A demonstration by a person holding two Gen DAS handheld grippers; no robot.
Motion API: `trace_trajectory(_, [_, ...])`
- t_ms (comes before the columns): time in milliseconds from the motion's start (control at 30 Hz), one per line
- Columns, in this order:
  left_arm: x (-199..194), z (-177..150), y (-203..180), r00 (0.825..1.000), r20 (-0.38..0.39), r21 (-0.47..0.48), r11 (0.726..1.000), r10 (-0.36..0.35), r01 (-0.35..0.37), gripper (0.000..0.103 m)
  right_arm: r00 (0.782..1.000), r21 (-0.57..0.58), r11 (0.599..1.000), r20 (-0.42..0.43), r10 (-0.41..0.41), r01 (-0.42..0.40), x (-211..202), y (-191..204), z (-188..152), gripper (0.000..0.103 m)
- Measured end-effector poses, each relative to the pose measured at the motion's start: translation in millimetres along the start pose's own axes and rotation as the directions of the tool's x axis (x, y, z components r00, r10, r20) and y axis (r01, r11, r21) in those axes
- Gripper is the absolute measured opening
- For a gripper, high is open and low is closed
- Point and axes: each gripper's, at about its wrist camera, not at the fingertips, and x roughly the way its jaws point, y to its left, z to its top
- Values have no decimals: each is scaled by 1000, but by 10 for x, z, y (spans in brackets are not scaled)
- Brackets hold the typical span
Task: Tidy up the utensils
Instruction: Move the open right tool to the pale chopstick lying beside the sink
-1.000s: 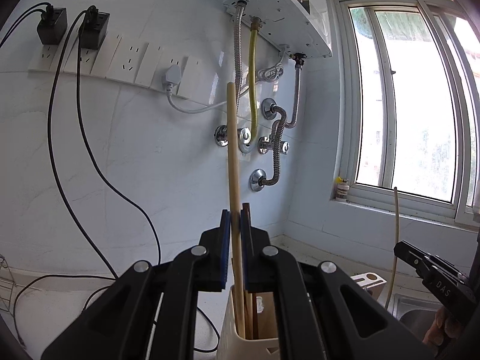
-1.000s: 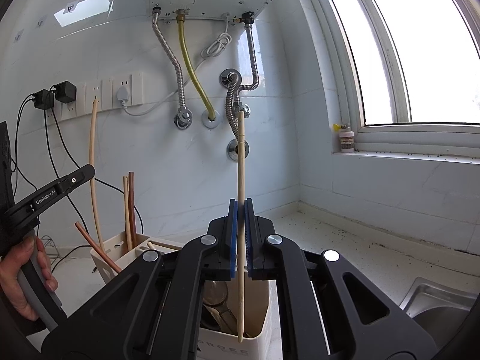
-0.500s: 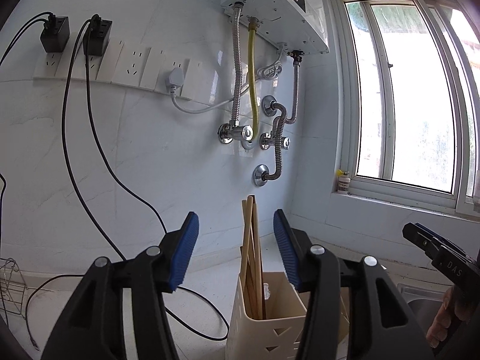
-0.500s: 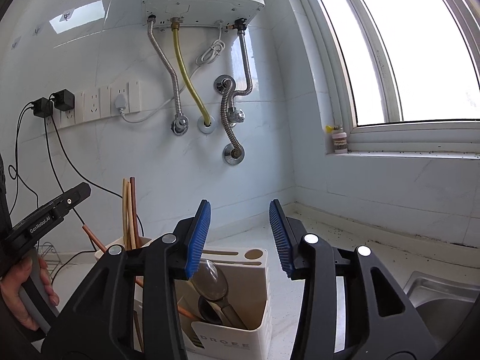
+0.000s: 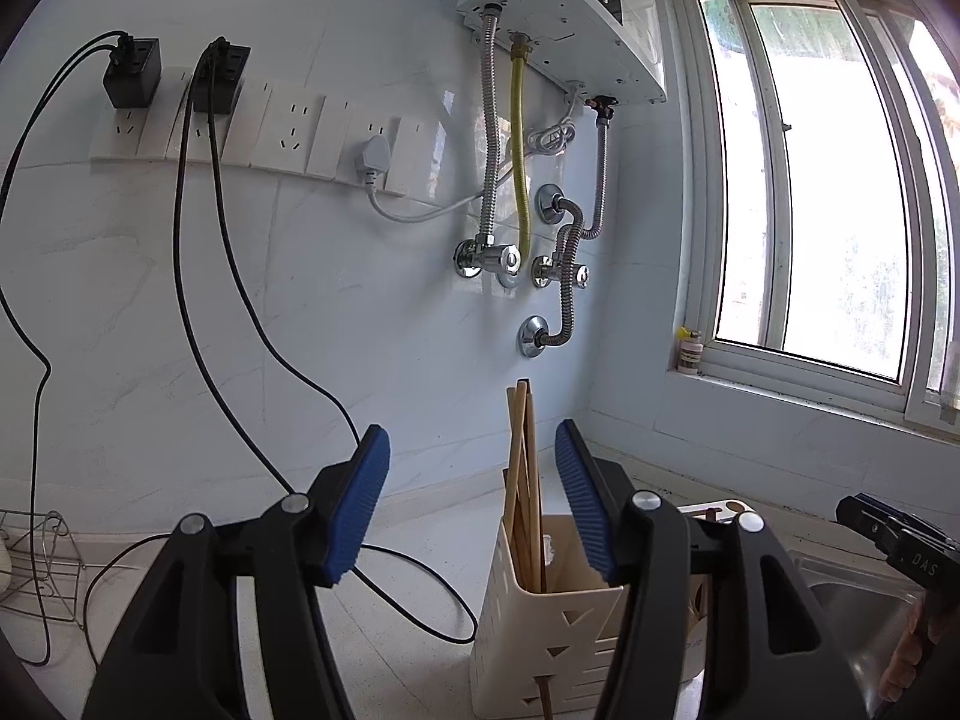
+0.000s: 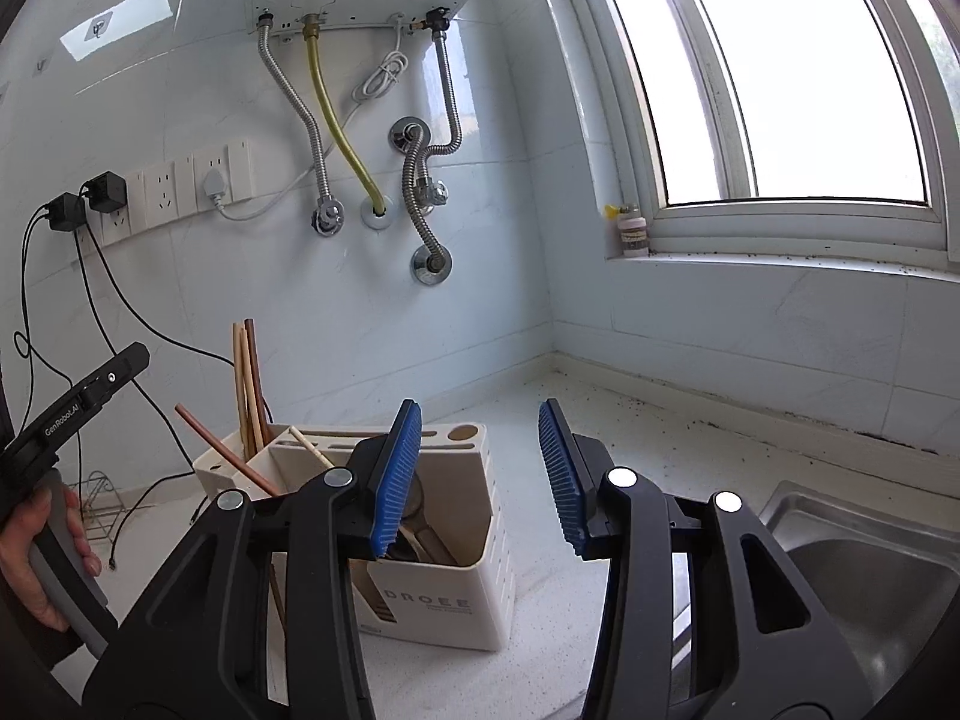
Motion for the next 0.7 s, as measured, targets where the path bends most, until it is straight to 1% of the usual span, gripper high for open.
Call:
trace_trajectory(67, [-48,10,40,1000,-3,-4,1000,10,-10,65,1000,17,1000,-31,-5,5,-47,-26,-51,40])
trace_trajectory(133, [-91,22,83,1000,-13,-7,1000,16,-16,67,999,29,1000,-54,-2,4,-100,-38,-104,40])
trace_trajectory(200, [-136,35,127,999,-28,-9,1000,19,-20,68,997,26,1000,-78,-1,3,-152,-26,-150,46])
trace_trajectory(233, [-168,41,145,999,-30,-9,1000,23,-23,70,996,20,1000,-88,-5,7,-179,-11,-174,48])
trace_trajectory(300, [-237,57,185,999,-30,-12,999,31,-32,73,993,16,1000,-118,-2,4,-220,20,-214,48])
trace_trajectory(333, [-266,68,202,999,-34,-13,999,33,-33,75,991,12,1000,-130,-1,2,-241,41,-233,49])
trace_trajectory(400, [-336,75,236,998,-43,-12,999,35,-35,78,989,4,1000,-148,-2,3,-292,85,-270,57])
trace_trajectory(600, [-526,106,301,997,-69,10,999,40,-40,84,977,2,1000,-215,2,-1,-366,208,-346,57])
trace_trajectory(700, [-617,116,318,996,-80,22,999,35,-34,89,968,18,1000,-249,8,-4,-403,254,-386,58])
